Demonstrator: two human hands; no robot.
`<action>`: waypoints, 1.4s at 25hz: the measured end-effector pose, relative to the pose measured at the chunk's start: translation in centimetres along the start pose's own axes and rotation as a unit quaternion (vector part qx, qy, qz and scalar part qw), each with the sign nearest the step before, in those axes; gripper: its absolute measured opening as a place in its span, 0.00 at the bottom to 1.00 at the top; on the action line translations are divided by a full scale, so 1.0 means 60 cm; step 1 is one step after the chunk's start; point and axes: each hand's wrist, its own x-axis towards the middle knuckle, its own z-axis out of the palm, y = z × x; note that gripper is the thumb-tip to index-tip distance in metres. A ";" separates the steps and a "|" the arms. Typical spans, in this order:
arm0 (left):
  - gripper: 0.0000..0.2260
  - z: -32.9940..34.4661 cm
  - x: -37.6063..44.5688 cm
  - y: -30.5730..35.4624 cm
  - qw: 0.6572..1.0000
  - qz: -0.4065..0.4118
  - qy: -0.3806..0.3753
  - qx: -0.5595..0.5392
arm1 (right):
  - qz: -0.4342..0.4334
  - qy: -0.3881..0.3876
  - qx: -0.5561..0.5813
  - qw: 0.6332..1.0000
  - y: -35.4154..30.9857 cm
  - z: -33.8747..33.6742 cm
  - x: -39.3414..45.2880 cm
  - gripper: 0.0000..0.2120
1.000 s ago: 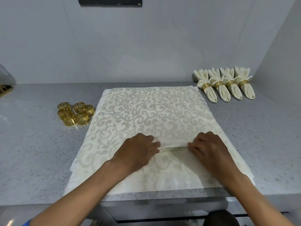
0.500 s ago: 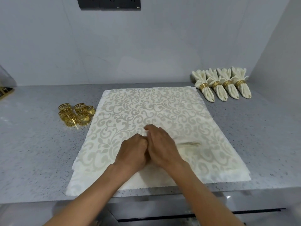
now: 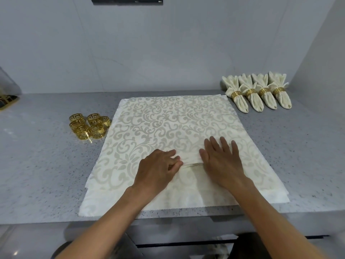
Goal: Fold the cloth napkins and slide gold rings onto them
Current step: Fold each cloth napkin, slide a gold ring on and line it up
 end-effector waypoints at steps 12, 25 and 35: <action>0.10 -0.146 0.035 -0.232 0.941 -0.258 0.212 0.053 | -0.244 0.081 0.145 0.955 -0.027 0.049 -0.042 0.27; 0.04 -0.048 0.001 0.020 0.954 0.169 0.228 0.096 | -0.247 0.027 0.197 0.948 -0.042 0.008 -0.047 0.22; 0.14 0.012 0.009 0.030 0.972 0.156 0.115 0.134 | -0.183 0.011 0.281 0.942 -0.048 -0.035 0.012 0.22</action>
